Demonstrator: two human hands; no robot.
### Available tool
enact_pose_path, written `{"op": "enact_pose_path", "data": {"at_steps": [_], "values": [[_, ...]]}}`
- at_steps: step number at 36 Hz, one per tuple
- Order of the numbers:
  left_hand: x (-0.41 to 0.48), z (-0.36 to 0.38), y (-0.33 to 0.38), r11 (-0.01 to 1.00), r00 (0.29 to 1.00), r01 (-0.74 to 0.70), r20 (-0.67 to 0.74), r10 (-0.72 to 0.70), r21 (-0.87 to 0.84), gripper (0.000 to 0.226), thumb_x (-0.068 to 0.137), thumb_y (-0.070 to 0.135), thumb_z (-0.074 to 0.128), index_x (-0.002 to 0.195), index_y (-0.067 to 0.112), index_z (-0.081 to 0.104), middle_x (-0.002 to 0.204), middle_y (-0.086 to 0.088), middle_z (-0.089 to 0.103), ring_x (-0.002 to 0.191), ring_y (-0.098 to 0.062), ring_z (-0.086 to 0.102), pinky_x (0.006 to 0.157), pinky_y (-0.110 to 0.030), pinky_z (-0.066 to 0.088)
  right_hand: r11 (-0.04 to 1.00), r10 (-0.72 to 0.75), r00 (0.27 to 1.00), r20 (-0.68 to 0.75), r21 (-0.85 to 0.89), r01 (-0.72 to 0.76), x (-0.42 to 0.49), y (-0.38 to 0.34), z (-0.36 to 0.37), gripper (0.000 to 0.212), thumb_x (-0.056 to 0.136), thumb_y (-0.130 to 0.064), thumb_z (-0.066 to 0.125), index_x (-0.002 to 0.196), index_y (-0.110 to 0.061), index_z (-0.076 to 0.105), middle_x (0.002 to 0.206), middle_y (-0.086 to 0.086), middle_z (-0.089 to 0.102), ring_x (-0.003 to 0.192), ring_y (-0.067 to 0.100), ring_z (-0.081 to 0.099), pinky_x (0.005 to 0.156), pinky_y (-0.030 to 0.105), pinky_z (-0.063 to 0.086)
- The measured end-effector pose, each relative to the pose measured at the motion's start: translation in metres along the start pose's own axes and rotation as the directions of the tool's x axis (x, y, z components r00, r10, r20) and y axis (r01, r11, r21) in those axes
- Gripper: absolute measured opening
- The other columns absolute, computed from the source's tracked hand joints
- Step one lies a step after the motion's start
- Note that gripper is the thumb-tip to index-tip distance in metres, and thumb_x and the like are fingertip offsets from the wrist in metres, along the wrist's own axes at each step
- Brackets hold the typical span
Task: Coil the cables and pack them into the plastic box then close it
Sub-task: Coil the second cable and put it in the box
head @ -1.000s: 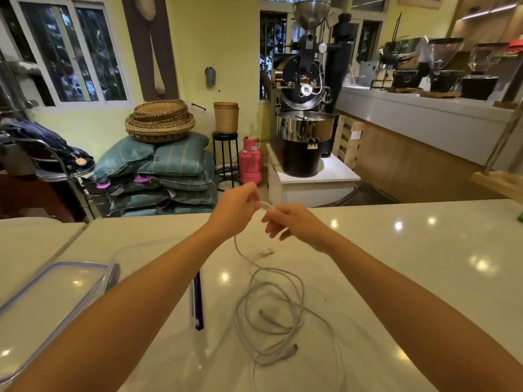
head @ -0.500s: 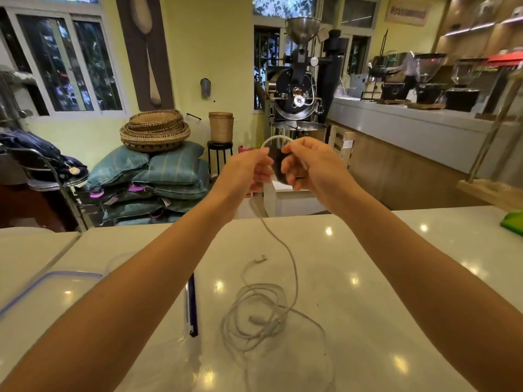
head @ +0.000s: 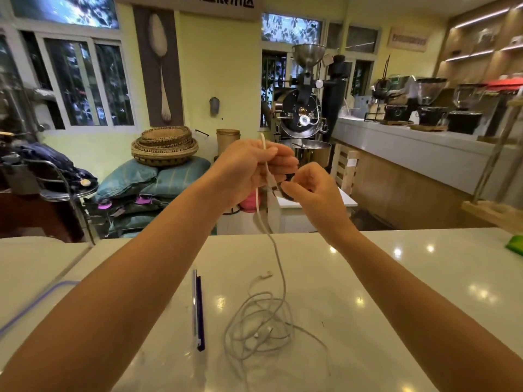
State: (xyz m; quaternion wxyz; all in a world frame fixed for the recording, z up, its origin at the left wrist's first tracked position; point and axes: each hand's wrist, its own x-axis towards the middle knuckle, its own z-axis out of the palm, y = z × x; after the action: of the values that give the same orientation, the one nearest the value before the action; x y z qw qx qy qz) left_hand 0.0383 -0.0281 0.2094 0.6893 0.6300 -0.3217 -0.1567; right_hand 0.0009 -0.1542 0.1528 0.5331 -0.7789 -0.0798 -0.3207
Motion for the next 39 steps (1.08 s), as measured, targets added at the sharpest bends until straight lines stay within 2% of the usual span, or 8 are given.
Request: {"op": "enact_pose_path", "data": {"at_steps": [5,9,15,20,25,28,33,39], "values": [[-0.005,0.001,0.007,0.992,0.995,-0.037,0.083,0.047,-0.117,0.030,0.096,0.007,0.030,0.085,0.007,0.058,0.050,0.004,0.058,0.049,-0.008,0.057,0.056,-0.021,0.052,0.979,0.171,0.971,0.164,0.081,-0.186,-0.005,0.007,0.014,0.038,0.086,-0.013,0.058,0.121,-0.013,0.043,0.109,0.004,0.056,0.094,0.012,0.055,0.079,0.019,0.045],[-0.009,0.002,0.016,0.979,0.987,-0.099,0.105,0.120,-0.180,0.031,0.096,0.006,0.027,0.082,0.007,0.056,0.042,0.007,0.047,0.038,-0.005,0.043,0.042,-0.017,0.041,0.959,0.197,0.921,0.335,0.131,-0.252,-0.011,0.007,0.025,0.011,0.092,-0.011,0.046,0.094,-0.015,0.057,0.085,0.004,0.063,0.079,0.011,0.061,0.077,0.016,0.047],[-0.011,-0.013,0.025,0.961,0.970,-0.242,-0.038,0.239,-0.134,0.030,0.096,0.007,0.028,0.079,0.009,0.053,0.039,0.008,0.042,0.039,-0.005,0.037,0.043,-0.017,0.035,0.827,0.262,0.844,0.468,0.341,-0.446,-0.014,0.009,0.021,0.027,0.095,-0.018,0.039,0.079,-0.011,0.059,0.051,-0.003,0.056,0.051,0.010,0.055,0.053,0.021,0.054],[-0.013,-0.023,0.029,0.961,0.961,-0.269,-0.082,0.263,-0.063,0.029,0.097,0.007,0.027,0.081,0.010,0.051,0.039,0.008,0.039,0.039,-0.006,0.034,0.046,-0.019,0.031,0.788,0.268,0.784,0.560,0.341,-0.513,-0.011,0.000,0.020,0.010,0.091,-0.016,0.048,0.096,-0.017,0.057,0.072,-0.002,0.055,0.057,0.008,0.055,0.055,0.022,0.054],[-0.015,-0.017,0.030,0.971,0.971,-0.237,0.011,0.238,-0.044,0.031,0.096,0.007,0.027,0.080,0.009,0.054,0.040,0.009,0.036,0.039,-0.006,0.031,0.044,-0.019,0.030,0.888,0.271,0.728,0.629,0.129,-0.442,-0.020,-0.001,0.037,0.050,0.087,-0.011,0.056,0.132,-0.015,0.036,0.098,-0.003,0.057,0.092,0.011,0.057,0.086,0.025,0.045],[-0.017,-0.016,0.031,0.973,0.971,-0.230,0.068,0.230,-0.018,0.033,0.097,0.009,0.027,0.080,0.009,0.055,0.040,0.010,0.035,0.038,-0.006,0.029,0.045,-0.020,0.029,0.832,0.254,0.680,0.688,0.203,-0.516,-0.026,-0.005,0.041,0.022,0.091,-0.007,0.047,0.112,-0.014,0.052,0.078,0.001,0.063,0.074,0.011,0.063,0.076,0.022,0.054],[-0.021,-0.025,0.029,0.972,0.971,-0.235,0.039,0.236,-0.016,0.035,0.098,0.019,0.027,0.080,0.009,0.055,0.038,0.011,0.035,0.039,-0.007,0.028,0.046,-0.020,0.027,0.828,0.280,0.773,0.570,0.264,-0.495,-0.018,-0.011,0.034,0.028,0.096,-0.020,0.036,0.083,-0.012,0.059,0.044,-0.008,0.044,0.035,0.002,0.036,0.035,0.012,0.033],[-0.022,-0.027,0.017,0.976,0.977,-0.215,0.005,0.215,0.037,0.037,0.098,0.019,0.026,0.073,0.011,0.053,0.039,0.010,0.037,0.040,-0.008,0.028,0.045,-0.020,0.024,0.847,0.311,0.885,0.347,0.321,-0.424,0.008,-0.026,0.003,0.035,0.098,-0.031,0.029,0.086,-0.014,0.057,0.040,-0.008,0.037,0.034,0.004,0.027,0.034,0.017,0.019]]}}
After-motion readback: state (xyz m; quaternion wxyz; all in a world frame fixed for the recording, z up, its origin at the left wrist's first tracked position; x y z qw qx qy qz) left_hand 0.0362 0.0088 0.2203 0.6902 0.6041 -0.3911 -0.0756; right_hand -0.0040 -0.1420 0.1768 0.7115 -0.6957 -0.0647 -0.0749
